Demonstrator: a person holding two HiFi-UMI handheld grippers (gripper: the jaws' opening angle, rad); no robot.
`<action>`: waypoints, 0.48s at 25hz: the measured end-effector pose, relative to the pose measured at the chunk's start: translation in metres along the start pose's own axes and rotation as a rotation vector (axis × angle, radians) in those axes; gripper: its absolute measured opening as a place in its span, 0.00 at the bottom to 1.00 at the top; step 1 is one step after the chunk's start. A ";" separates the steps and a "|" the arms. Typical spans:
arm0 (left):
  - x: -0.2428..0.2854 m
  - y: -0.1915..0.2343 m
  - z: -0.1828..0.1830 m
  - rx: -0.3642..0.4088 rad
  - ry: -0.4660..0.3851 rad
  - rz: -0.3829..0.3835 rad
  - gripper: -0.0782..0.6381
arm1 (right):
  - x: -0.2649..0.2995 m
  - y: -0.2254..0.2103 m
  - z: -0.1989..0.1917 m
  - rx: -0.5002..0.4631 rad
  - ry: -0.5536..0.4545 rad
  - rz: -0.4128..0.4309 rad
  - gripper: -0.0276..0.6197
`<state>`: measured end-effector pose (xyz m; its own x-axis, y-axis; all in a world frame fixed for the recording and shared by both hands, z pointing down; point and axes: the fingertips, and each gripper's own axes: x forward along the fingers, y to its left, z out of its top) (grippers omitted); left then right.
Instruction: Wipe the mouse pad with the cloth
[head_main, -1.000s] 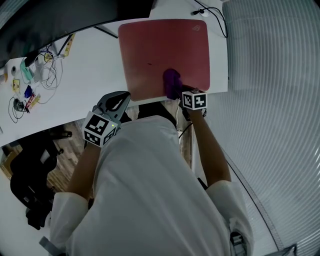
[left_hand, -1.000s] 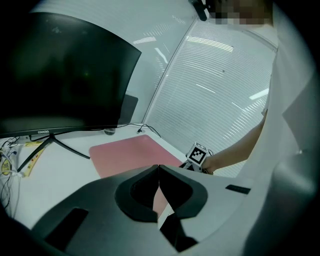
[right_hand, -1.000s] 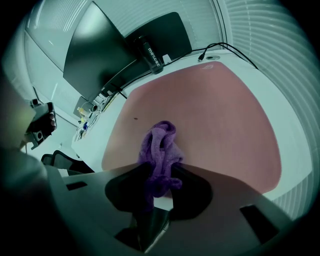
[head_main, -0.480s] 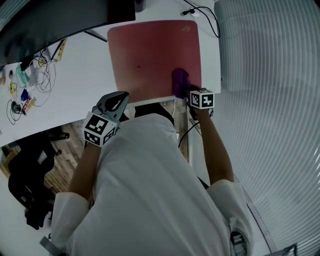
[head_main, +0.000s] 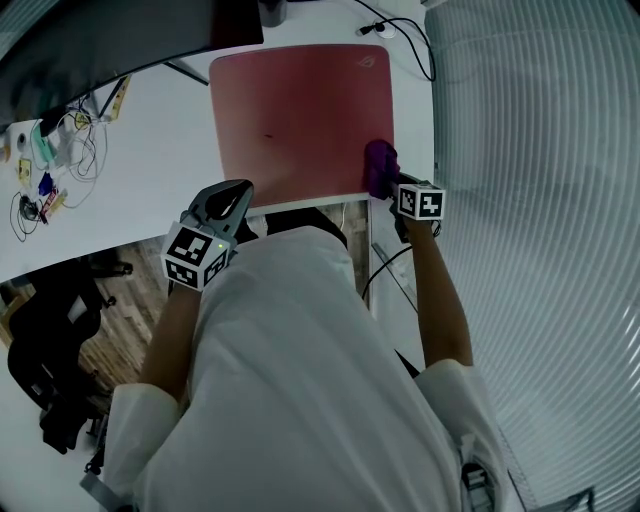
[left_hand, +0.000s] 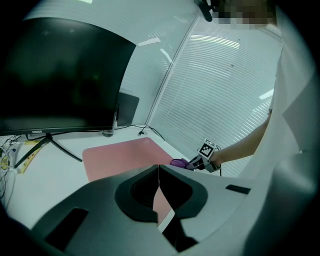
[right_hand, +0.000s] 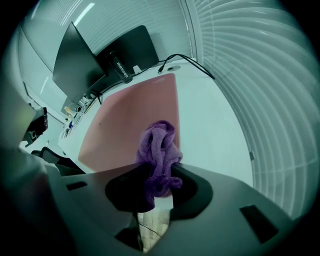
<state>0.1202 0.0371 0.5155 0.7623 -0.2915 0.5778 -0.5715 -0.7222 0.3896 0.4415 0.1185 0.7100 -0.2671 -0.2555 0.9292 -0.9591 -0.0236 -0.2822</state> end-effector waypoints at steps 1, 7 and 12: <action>0.001 -0.001 0.001 -0.001 -0.005 0.005 0.13 | -0.002 -0.007 0.000 0.000 -0.001 -0.011 0.23; 0.002 -0.010 0.007 -0.008 -0.033 0.035 0.13 | -0.021 -0.043 0.011 0.022 -0.022 -0.059 0.23; -0.005 -0.007 0.011 -0.015 -0.049 0.070 0.13 | -0.033 -0.047 0.047 -0.005 -0.075 -0.084 0.23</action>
<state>0.1233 0.0367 0.5025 0.7344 -0.3714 0.5682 -0.6278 -0.6897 0.3607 0.4996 0.0822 0.6813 -0.1784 -0.3246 0.9289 -0.9782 -0.0431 -0.2030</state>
